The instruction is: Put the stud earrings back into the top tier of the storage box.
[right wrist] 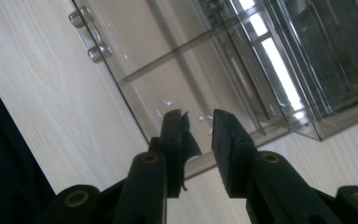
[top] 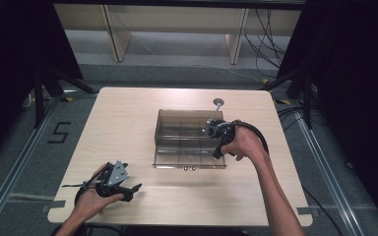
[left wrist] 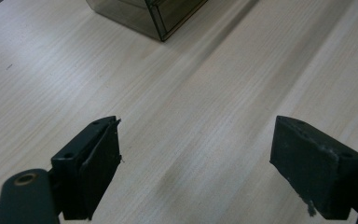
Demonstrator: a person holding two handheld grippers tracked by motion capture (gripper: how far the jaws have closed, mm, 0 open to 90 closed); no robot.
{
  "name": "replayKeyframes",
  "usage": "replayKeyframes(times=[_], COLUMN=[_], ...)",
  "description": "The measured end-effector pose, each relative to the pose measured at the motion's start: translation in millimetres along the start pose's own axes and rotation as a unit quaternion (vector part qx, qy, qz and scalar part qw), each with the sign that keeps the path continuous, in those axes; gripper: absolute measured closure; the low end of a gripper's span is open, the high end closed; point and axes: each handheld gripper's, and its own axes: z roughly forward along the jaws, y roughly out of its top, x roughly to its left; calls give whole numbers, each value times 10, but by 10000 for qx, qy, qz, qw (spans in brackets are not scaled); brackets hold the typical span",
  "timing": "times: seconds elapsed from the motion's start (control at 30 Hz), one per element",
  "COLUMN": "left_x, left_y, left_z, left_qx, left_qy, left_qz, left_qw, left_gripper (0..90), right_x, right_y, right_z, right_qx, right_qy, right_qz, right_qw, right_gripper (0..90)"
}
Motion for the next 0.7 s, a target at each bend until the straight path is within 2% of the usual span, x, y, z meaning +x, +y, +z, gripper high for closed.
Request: replayKeyframes(times=[0.1, 0.13, 0.17, 0.2, 0.23, 0.27, 0.3, 0.37, 0.4, 0.47, 0.5, 0.53, 0.6, 0.63, 0.7], left_x=[-3, 0, -19, -20, -11, -11, -3, -1, -4, 5, -4, -7, -3, 1, -4], left_y=[1, 4, -2, -2, 0, -2, -1, -2, -3, -2, -4, -4, -5, -4, -4], left_z=[-1, 0, 12, 15, 12, 9, -2, -4, -1, -7, -2, -3, -2, -4, -5], left_qx=[16, 41, 12, 3, 3, -13, 16, -17, -30, 28, -6, 6, 3, 14, 10], left_qy=[-15, -2, 3, 41, 48, 17, -1, 21, 51, 21, 29, 14, 18, 27, 37], left_qz=[5, 91, -43, -36, -1, -50, -18, -44, -85, -4, -31, -27, -22, -7, -16], left_qw=[10000, 10000, 10000, 10000, 10000, 10000, 10000, 10000, 9999, 10000, 10000, 10000, 10000, 10000, 10000], left_gripper=[153, 153, 153, 153, 153, 153, 153, 153, 153, 153, 153, 153, 153, 153, 153], right_x=[14, 17, 21, 33, 20, 51, 41, 51, 43, 43, 51, 56, 87, 75, 86], right_y=[-54, -75, -98, -120, -141, -166, -186, -234, -255, -302, -327, -352, -407, -436, -493], right_z=[-49, -64, -76, -91, -99, -110, -111, -113, -109, -107, -109, -104, -101, -101, -99], right_qx=[-12, -36, -86, -110, -174, -155, -173, -190, -232, -299, -337, -397, -437, -486, -577], right_qy=[-33, -64, -78, -80, -84, -67, -77, -119, -105, -139, -189, -161, -155, -160, -194], right_qz=[48, 54, 60, 96, -27, 210, 113, 217, 167, 241, 299, 238, 371, 263, 380], right_qw=[10000, 10000, 9999, 9999, 9998, 9996, 9998, 9995, 9995, 9992, 9988, 9988, 9982, 9983, 9974], right_gripper=[715, 708, 701, 695, 685, 675, 664, 649, 640, 622, 608, 597, 583, 571, 542])
